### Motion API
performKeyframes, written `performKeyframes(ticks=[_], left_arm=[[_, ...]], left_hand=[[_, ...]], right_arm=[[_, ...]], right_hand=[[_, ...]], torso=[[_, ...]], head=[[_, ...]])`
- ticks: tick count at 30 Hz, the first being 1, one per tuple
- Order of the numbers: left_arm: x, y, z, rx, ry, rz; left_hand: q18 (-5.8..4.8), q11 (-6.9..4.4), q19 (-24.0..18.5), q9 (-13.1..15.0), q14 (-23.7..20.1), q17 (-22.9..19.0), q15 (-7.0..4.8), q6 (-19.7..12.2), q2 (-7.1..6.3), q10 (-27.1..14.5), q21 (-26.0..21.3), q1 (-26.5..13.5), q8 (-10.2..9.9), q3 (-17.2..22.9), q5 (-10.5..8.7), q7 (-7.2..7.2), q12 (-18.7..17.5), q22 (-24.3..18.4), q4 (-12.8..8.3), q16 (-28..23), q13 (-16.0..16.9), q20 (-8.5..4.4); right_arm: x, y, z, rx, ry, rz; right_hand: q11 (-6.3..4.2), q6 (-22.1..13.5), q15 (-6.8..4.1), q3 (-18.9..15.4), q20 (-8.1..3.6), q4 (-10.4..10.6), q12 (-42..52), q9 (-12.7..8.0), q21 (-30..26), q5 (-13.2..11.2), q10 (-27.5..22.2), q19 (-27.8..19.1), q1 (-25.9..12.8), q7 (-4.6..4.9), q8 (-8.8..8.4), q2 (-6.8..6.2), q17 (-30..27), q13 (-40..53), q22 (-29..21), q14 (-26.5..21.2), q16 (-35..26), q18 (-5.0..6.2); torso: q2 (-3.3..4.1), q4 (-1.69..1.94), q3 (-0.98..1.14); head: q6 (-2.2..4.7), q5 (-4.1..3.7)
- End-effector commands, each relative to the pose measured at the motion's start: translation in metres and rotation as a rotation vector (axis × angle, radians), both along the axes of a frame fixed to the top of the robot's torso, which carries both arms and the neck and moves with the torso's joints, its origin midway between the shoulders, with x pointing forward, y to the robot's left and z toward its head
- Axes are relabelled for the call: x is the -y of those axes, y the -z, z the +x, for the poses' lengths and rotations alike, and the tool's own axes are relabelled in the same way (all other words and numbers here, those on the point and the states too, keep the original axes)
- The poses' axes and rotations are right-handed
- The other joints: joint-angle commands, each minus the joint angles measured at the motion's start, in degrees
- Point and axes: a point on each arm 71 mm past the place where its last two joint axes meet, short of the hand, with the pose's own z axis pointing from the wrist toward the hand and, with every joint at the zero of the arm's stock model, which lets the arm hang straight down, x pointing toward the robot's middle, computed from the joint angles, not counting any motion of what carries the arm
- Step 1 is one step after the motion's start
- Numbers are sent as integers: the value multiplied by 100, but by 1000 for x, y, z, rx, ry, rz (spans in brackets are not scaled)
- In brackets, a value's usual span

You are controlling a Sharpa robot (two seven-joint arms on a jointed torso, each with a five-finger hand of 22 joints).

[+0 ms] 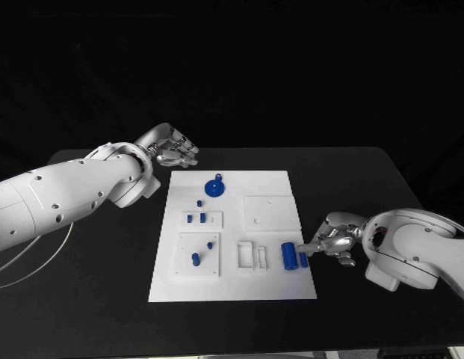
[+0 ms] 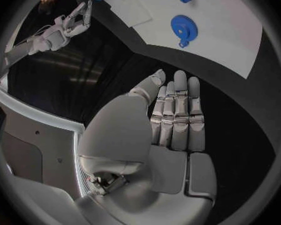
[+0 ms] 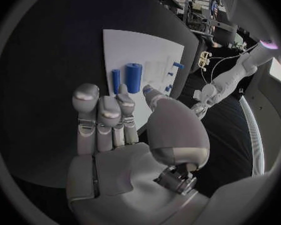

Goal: Assemble the parts on the task board

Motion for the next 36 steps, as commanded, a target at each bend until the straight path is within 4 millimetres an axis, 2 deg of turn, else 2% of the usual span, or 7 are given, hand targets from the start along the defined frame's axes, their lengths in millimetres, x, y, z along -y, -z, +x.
performKeyframes(ticks=[1, 8, 12, 26, 29, 31, 36], left_arm=[[3, -1, 0, 4, 6, -15], [5, -1, -1, 2, 9, -19], [6, -1, -2, 0, 11, -22], [5, 0, -2, -10, 13, -21], [6, 0, -2, -13, 14, -20], [7, 1, -2, -14, 16, -20], [7, 1, -2, -19, 19, -19]], left_hand=[[-54, 1, 18, 6, 13, 6, 19, -24, -40, -44, -7, -36, -1, -7, -26, -9, -4, -10, 39, -8, 0, 10], [-54, 2, 24, 5, 15, 8, 20, -27, -38, -48, -7, -46, -3, -4, -26, -9, -5, -47, 71, -5, 0, 12], [-54, 4, 32, 6, 15, 10, 22, -43, -45, -58, -8, -53, 0, 0, -25, -7, -5, -85, 101, -1, 0, 13], [-56, 5, 37, 6, 12, 13, 25, -47, -56, -62, -7, -52, 0, 7, -26, -7, -4, -146, 148, 1, 0, 16], [-56, 5, 37, 6, 12, 13, 25, -47, -56, -62, -7, -52, 0, 7, -26, -7, -4, -146, 148, 1, 0, 16], [-56, 5, 37, 6, 12, 13, 25, -47, -56, -62, -7, -52, 0, 7, -26, -7, -4, -146, 148, 1, 0, 16], [-57, 5, 35, 6, 9, 14, 26, -46, -59, -66, -9, -56, -1, 11, -28, -8, -4, -178, 172, 3, 0, 18]], right_arm=[[-5, 4, -2, -52, -17, -20], [-12, 7, 2, -43, -3, -18], [-18, 10, 5, -33, 3, -11], [-40, 28, 9, -41, -16, -32], [-48, 34, 9, -47, -30, -46], [-52, 37, 8, -55, -39, -51], [-60, 43, 5, -77, -56, -49]], right_hand=[[11, -27, 2, -31, -17, 3, 15, -22, 19, -25, 29, 306, -25, 35, -17, 22, 12, 13, 8, 34, 11, -45], [76, -398, 46, -7, 24, 41, 51, -268, 16, -16, 28, 311, -13, 147, -17, -44, 51, 47, 55, 41, 18, -10], [138, -673, 86, 26, 67, 67, 73, -519, -20, -2, 2, 309, 36, 243, -5, -136, 45, 58, 76, 37, 0, 42], [145, -694, 88, 12, 75, 30, 75, -535, -49, -3, -19, 310, 79, 251, -12, -186, 26, 51, 87, 33, -25, 55], [146, -703, 89, -43, 77, 101, 73, -533, -71, -4, -30, 312, 56, 251, -12, -231, 12, 42, 95, 30, -45, 58], [146, -696, 91, -44, 78, 177, 70, -533, -87, -13, -37, 314, 72, 248, -11, -278, 15, 31, 111, 33, -46, 53], [144, -677, 90, -60, 78, 154, 65, -529, -101, -14, -44, 312, 80, 244, -8, -276, 9, 25, 117, 32, -56, 52]], torso=[[5, 4, -6], [6, 11, -14], [8, 8, -18], [9, 0, -26], [11, 0, -28], [11, 19, -28], [9, 12, -35]], head=[[-16, -7], [-39, 10], [-42, 39], [-58, 108], [-56, 127], [-62, 137], [-78, 166]])
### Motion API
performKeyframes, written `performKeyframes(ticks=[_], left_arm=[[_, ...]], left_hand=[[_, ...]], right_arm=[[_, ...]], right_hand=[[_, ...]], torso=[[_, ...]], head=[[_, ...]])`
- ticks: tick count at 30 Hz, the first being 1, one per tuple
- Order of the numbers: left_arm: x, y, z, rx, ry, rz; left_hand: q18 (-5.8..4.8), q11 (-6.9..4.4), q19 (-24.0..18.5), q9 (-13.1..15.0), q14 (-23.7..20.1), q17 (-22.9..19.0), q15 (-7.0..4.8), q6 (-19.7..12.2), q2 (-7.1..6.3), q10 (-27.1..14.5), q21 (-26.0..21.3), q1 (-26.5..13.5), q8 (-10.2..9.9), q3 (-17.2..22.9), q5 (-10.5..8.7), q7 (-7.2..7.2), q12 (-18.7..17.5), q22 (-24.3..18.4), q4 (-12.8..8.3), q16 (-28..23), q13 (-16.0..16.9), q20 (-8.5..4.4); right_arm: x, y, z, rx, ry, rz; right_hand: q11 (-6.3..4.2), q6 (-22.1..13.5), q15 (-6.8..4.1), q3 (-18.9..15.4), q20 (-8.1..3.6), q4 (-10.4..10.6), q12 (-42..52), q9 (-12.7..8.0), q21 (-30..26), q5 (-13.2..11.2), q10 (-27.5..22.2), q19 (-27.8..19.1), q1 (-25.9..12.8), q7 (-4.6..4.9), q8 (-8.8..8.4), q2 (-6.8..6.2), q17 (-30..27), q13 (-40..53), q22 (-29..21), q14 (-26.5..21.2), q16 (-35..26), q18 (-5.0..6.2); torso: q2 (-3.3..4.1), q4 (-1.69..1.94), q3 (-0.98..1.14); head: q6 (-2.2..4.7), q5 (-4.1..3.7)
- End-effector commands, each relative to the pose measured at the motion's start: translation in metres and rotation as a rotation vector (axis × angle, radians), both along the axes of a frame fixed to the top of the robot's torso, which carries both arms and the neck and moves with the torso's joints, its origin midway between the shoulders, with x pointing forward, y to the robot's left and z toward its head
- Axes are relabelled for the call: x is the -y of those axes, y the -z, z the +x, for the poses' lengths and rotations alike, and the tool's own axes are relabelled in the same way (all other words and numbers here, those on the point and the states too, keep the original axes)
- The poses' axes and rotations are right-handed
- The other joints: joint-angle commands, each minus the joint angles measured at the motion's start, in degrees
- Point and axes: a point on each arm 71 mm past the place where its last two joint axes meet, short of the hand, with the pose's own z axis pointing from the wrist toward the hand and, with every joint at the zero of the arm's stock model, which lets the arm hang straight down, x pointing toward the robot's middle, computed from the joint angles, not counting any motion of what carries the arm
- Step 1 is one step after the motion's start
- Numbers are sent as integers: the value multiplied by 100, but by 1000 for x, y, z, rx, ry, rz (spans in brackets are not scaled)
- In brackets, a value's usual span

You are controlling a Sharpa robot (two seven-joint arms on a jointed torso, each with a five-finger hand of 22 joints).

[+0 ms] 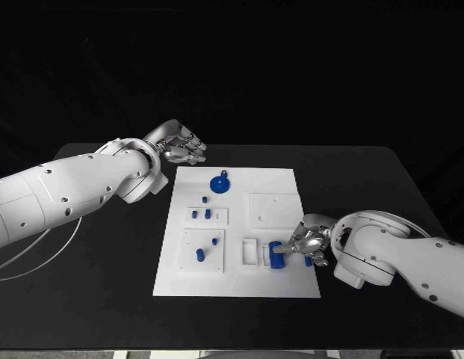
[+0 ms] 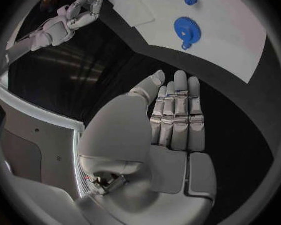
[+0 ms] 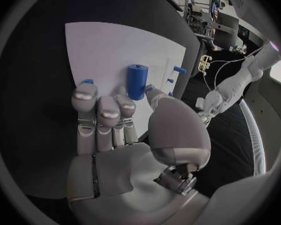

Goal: Assemble the parts on the task board

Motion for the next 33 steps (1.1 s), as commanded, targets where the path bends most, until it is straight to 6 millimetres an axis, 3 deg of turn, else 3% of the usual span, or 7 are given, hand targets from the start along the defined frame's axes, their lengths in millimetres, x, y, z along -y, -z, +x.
performKeyframes(ticks=[1, 16, 23, 26, 33], left_arm=[[3, 0, -1, -8, 11, -7], [1, 1, -1, -20, 5, -2], [1, 1, -1, -21, 3, -2], [1, 1, -1, -21, 2, -2], [-1, 1, -1, -22, -1, -1]], left_hand=[[-57, -1, 35, 6, 9, 5, 26, -48, -34, -29, -8, -34, -1, -5, -28, -9, -4, -5, 31, 3, 1, 18], [-58, 5, 40, 5, 3, 6, 28, -59, -45, -53, -5, -27, -2, 1, -19, -6, -5, -31, 49, 4, 0, 18], [-57, 7, 38, 6, 1, 5, 30, -66, -51, -58, -4, -20, -1, 4, -19, -3, -4, -36, 51, 2, 0, 19], [-57, 7, 38, 6, 1, 5, 30, -66, -51, -58, -4, -20, -1, 4, -19, -3, -4, -36, 51, 2, 0, 19], [-56, 8, 39, 6, 2, 5, 29, -66, -47, -61, -2, -14, 0, 11, -6, -3, -4, -35, 54, 3, 0, 18]], right_arm=[[-3, 17, -9, -61, -19, -45], [-16, 30, -18, -153, -65, -38], [-15, 32, -16, -124, -45, -47], [-14, 31, -15, -103, -32, -45], [-11, 26, -18, -76, 4, -5]], right_hand=[[-18, -38, 34, -13, 24, -5, 4, -1025, -13, -18, -37, 303, 5, -6, -42, -33, -1, -8, 10, 5, -29, 52], [-29, 18, 29, -4, 20, -222, -4, -1024, -67, 44, -51, 302, -13, -22, -45, 82, 11, -28, 45, 7, -40, 40], [-41, 89, 23, 112, 16, -741, 1, -1025, -92, 235, -49, 311, 40, -32, -46, 246, 25, -39, 86, 14, -48, 31], [-84, 288, 2, 366, -4, -1133, -4, -1021, -65, 442, -41, 313, -9, -92, -53, 467, 33, -46, 105, 17, -46, 2], [-147, 656, -28, 436, -34, -1454, -49, -941, -23, 493, -18, 317, -143, -219, -44, 623, 58, -86, 128, 26, -37, -55]], torso=[[0, 0, -12], [7, -1, -10], [6, -1, -7], [5, -3, -7], [5, -7, -5]], head=[[-12, 26], [-38, 68], [-38, 82], [-36, 95], [-26, 121]])
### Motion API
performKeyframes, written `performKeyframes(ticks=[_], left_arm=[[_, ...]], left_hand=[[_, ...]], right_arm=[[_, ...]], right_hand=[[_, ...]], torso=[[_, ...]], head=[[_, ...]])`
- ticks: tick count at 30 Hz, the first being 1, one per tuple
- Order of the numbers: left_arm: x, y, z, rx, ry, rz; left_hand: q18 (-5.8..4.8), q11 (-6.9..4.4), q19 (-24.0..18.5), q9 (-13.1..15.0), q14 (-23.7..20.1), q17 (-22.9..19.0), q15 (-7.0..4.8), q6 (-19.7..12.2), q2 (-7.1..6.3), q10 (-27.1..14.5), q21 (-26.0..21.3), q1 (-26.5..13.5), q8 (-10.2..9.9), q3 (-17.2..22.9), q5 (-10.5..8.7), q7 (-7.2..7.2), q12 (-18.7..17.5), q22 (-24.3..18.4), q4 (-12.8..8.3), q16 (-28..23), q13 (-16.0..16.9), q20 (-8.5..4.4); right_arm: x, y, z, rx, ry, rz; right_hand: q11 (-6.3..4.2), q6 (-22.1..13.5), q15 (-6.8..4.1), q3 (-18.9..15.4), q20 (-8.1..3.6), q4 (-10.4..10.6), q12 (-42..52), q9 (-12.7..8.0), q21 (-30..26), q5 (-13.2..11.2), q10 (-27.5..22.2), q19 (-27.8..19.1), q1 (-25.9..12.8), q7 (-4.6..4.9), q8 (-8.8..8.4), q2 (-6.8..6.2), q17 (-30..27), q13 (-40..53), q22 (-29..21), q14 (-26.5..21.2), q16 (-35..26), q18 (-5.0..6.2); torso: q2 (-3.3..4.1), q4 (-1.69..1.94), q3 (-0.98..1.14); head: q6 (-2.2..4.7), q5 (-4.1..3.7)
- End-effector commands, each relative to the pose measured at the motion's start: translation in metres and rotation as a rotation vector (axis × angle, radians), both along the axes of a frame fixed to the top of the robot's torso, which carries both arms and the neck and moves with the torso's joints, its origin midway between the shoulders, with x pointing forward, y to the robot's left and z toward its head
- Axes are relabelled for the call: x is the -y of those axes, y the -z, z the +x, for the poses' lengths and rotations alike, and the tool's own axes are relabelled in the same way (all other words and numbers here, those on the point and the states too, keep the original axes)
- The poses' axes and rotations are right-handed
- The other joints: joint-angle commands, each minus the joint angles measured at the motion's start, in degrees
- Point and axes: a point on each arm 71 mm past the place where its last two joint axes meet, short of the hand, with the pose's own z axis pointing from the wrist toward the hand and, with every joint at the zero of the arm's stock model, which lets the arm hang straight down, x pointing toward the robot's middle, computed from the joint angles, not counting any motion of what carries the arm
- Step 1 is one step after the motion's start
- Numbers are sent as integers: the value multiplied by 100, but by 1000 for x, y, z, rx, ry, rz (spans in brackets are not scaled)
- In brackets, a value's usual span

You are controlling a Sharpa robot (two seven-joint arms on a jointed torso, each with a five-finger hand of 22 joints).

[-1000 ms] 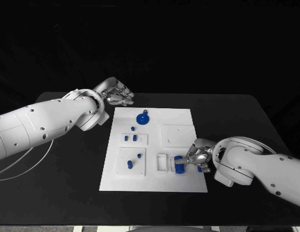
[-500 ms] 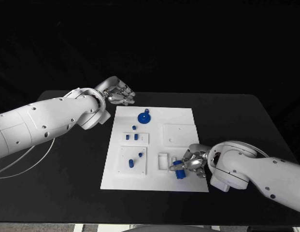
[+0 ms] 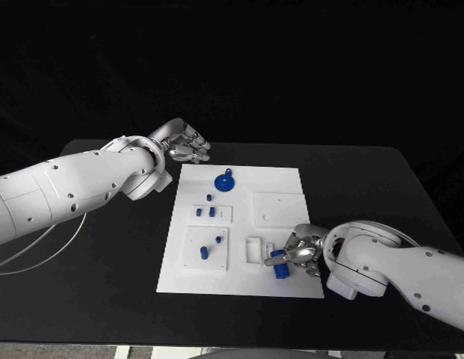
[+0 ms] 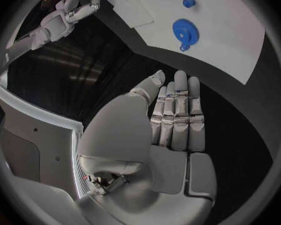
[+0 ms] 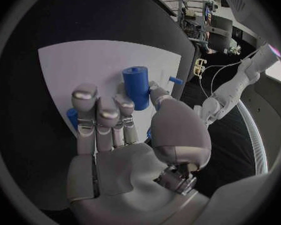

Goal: Assemble the parts on the task board

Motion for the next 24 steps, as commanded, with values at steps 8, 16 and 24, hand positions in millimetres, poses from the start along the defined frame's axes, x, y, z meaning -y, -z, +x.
performKeyframes(ticks=[8, 16, 24], left_arm=[[1, 0, 0, -11, 4, -3], [2, 1, 0, -16, 4, -2], [3, 1, 0, -19, 5, -1]], left_hand=[[-56, -12, 40, 6, 3, 8, 30, -33, -41, -41, -1, -18, -1, 17, -5, -11, -4, 3, 33, 6, 0, 18], [-56, -11, 39, 6, 1, 7, 31, -33, -38, -45, -2, -23, 0, 19, -5, -11, -5, 2, 40, 6, 0, 19], [-55, -12, 39, 6, 3, 9, 30, -32, -38, -44, -3, -27, -1, 21, -6, -12, -4, -3, 51, 9, 0, 20]], right_arm=[[9, -8, -5, -14, 78, 26], [2, -28, 2, -1, 94, 81], [-9, -35, 7, -1, 87, 107]], right_hand=[[-59, 204, -53, 363, -54, -464, -73, -4126, 30, -19, 9, 315, 13, -71, 5, 184, 13, -38, 53, 15, -28, -71], [-64, 216, -57, 277, -61, -251, -87, -4140, 27, -103, 7, 317, -7, -71, 5, 135, 30, -49, 57, 22, -34, -72], [-63, 227, -57, 240, -60, -142, -96, -4140, 28, -120, 5, 316, 17, -71, 5, 102, 38, -56, 64, 22, -40, -71]], torso=[[-1, -6, -6], [2, 7, -8], [5, 5, -9]], head=[[23, 29], [20, 50], [17, 74]])
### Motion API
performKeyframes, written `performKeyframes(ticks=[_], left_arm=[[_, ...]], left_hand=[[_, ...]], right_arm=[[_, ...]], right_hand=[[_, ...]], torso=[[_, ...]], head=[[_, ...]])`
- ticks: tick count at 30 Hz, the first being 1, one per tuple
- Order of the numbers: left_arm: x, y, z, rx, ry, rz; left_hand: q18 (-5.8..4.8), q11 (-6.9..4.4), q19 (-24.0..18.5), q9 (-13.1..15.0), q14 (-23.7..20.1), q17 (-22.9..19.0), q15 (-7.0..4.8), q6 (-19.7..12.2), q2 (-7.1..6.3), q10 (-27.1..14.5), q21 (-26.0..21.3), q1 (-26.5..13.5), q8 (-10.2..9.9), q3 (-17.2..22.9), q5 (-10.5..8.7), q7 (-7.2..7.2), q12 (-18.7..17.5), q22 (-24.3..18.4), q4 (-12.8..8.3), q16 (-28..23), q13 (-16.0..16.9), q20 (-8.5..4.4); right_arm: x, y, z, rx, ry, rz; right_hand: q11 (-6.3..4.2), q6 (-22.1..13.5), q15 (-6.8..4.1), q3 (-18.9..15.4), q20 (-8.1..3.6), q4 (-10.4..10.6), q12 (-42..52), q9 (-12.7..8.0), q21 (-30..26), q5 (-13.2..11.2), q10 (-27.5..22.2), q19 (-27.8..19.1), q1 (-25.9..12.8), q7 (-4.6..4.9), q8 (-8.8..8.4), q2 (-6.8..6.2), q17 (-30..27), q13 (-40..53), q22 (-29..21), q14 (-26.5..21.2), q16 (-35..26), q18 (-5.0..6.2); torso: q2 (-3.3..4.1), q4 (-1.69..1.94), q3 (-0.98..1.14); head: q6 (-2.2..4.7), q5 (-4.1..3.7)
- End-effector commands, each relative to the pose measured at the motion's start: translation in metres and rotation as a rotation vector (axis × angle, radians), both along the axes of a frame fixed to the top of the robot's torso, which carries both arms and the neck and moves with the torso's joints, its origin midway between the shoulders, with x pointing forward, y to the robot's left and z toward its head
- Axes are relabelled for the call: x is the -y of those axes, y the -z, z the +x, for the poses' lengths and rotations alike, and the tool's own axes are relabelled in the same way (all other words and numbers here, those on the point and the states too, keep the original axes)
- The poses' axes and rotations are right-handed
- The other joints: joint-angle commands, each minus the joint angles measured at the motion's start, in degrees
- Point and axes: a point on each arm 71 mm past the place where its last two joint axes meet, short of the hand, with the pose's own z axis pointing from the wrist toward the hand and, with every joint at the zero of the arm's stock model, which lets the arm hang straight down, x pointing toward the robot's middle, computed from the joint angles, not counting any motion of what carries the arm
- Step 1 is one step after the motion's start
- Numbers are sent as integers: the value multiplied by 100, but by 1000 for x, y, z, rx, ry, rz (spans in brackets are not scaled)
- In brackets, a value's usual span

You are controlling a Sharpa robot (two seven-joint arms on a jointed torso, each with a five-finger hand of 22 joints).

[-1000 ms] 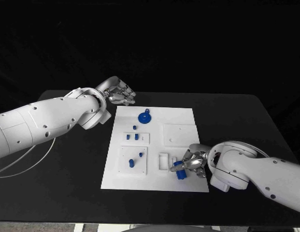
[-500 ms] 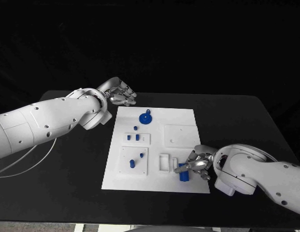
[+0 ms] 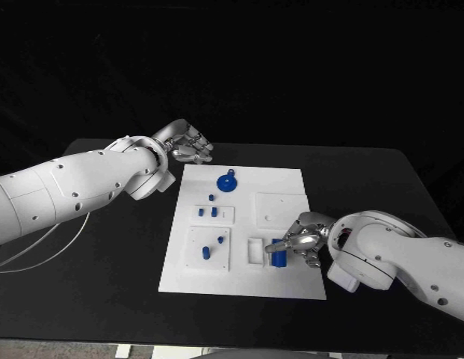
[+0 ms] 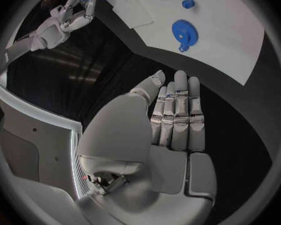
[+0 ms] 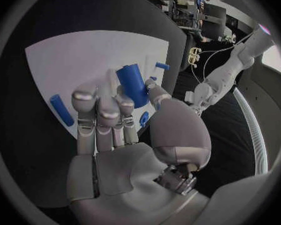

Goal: Assemble the parts on the task board

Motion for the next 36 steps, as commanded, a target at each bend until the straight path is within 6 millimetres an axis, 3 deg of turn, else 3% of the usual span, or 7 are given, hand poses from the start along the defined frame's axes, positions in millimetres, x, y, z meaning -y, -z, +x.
performKeyframes(ticks=[1, 17, 24, 36], left_arm=[[3, 0, 0, -12, 9, -3], [6, 1, 0, -22, 13, 0], [6, 2, 0, -32, 15, 4], [7, 2, 0, -35, 16, 5]], left_hand=[[-55, -12, 39, 6, 3, 7, 30, -34, -38, -45, -3, -27, -1, 5, -6, -13, -4, -4, 36, 9, 0, 20], [-54, -11, 40, 6, 0, 8, 33, -36, -37, -49, -5, -35, -1, 9, -7, -12, -4, -16, 55, 11, 0, 22], [-54, -8, 41, 6, -4, 9, 35, -43, -44, -65, -6, -36, -2, 11, -13, -12, -5, -34, 74, 12, 0, 25], [-53, -6, 45, 6, -4, 9, 36, -46, -50, -71, -4, -29, 0, 16, -10, -11, -3, -60, 94, 15, 0, 26]], right_arm=[[-5, -1, 3, -20, 12, 20], [-21, 6, 13, -65, -28, -17], [-25, 11, 11, -93, -68, -44], [-30, 14, 12, -87, -71, -51]], right_hand=[[-38, 51, -33, -15, -37, 57, -37, -6, 5, -27, -7, 294, 32, -15, 19, -1, 9, -6, 68, -3, -21, -77], [-31, 45, -28, -122, -33, 226, -81, -4, -8, -60, -27, 290, 18, -7, 18, -31, 10, -39, 83, -6, -47, -77], [-28, 44, -27, -402, -31, 175, -125, 1, -48, -61, -45, 289, 13, -6, 20, 99, 8, -84, 102, -5, -82, -77], [-31, 51, -30, -435, -34, 185, -149, 1, -51, -61, -46, 290, -7, -8, 18, 100, 5, -108, 111, -6, -95, -79]], torso=[[2, 3, 1], [8, -5, 7], [12, -9, 6], [11, -7, 7]], head=[[-3, 10], [-4, 75], [-21, 99], [-5, 139]])
